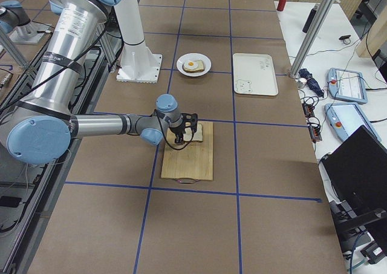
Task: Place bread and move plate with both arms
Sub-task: 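Close the right gripper on the edge of the bread slice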
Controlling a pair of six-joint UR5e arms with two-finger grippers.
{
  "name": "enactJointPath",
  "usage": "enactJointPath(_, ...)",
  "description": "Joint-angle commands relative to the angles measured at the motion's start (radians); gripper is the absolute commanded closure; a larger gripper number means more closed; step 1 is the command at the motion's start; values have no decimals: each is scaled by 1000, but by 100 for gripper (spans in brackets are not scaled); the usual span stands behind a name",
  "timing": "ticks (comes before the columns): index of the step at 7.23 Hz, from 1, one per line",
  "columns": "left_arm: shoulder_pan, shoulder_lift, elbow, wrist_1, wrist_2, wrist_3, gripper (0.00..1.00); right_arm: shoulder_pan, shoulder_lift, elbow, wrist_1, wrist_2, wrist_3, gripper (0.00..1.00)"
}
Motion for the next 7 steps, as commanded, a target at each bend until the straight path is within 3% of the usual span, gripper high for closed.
enactJointPath(1,0,0,1,0,0,0,2,-23,-1,3,0,0,0,39)
enactJointPath(6,0,0,-1,0,0,0,2,-49,-3,1,-1,-32,-2,40)
enactJointPath(7,0,0,-1,0,0,0,2,-51,-6,1,-1,-32,-2,47)
